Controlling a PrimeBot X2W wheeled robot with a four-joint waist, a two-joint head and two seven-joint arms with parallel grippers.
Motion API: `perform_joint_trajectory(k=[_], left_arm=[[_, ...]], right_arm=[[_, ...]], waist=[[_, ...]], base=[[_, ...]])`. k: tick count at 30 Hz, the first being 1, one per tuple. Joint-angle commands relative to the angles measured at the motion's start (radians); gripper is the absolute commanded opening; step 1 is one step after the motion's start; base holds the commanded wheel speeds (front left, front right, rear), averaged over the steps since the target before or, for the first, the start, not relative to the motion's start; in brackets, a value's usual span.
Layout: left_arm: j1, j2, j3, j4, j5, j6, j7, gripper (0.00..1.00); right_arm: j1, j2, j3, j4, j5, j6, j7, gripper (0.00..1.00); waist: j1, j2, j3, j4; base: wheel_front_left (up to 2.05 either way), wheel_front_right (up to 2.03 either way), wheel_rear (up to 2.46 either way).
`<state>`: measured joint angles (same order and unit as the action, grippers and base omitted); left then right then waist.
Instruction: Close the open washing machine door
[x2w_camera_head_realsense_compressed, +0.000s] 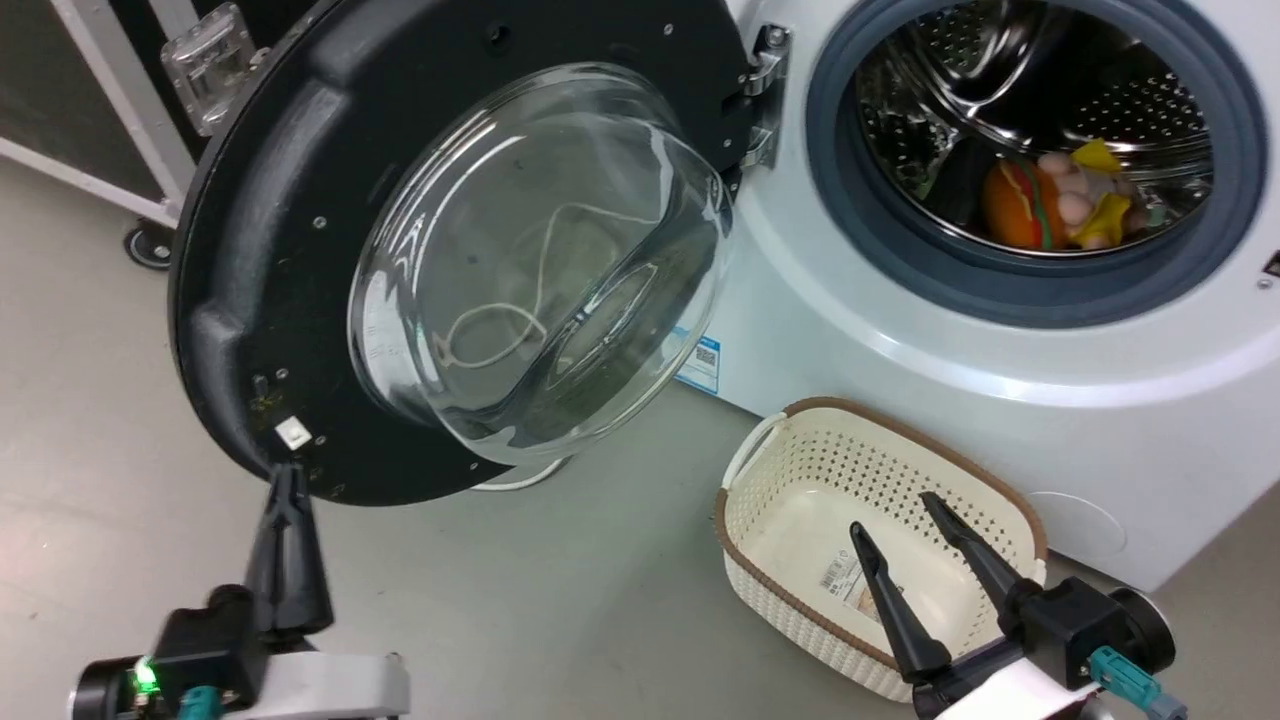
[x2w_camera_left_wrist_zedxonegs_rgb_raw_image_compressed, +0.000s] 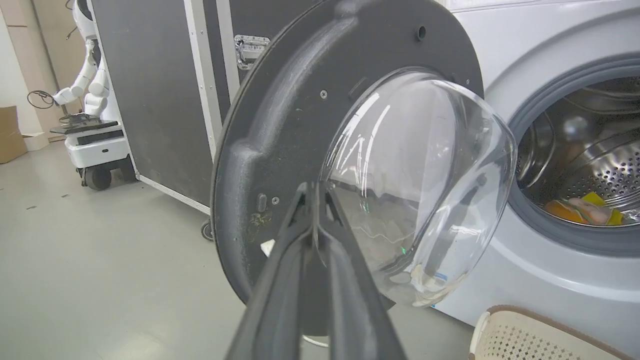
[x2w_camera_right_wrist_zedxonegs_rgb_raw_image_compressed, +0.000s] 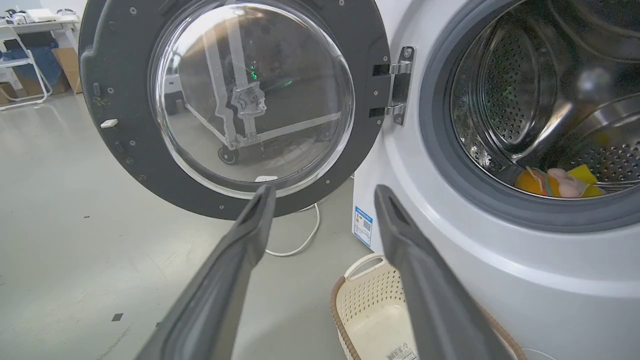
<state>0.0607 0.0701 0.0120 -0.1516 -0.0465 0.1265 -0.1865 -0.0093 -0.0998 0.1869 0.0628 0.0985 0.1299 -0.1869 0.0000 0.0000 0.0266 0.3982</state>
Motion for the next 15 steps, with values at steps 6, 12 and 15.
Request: perform_joint_trajectory(k=[6, 12, 15], left_arm=[[-0.046, -0.008, 0.063, -0.036, -0.088, -0.050, -0.021, 0.00], [-0.173, 0.031, 0.157, 0.012, -0.228, -0.129, -0.023, 0.00], [-0.278, 0.049, 0.226, 0.069, -0.373, -0.141, 0.055, 0.00]], right_arm=[[0.003, -0.010, -0.018, -0.007, 0.007, 0.001, -0.020, 1.00], [0.025, -0.006, -0.041, -0.022, 0.005, 0.001, -0.033, 1.00], [0.034, -0.002, -0.050, -0.030, 0.002, 0.001, -0.039, 1.00]], waist=[[0.0000, 0.0000, 0.024, 0.029], [0.0000, 0.0000, 0.041, 0.054], [0.0000, 0.0000, 0.053, 0.060]], base=[[0.00, 0.00, 0.00], [0.00, 0.00, 0.00], [0.00, 0.00, 0.00]])
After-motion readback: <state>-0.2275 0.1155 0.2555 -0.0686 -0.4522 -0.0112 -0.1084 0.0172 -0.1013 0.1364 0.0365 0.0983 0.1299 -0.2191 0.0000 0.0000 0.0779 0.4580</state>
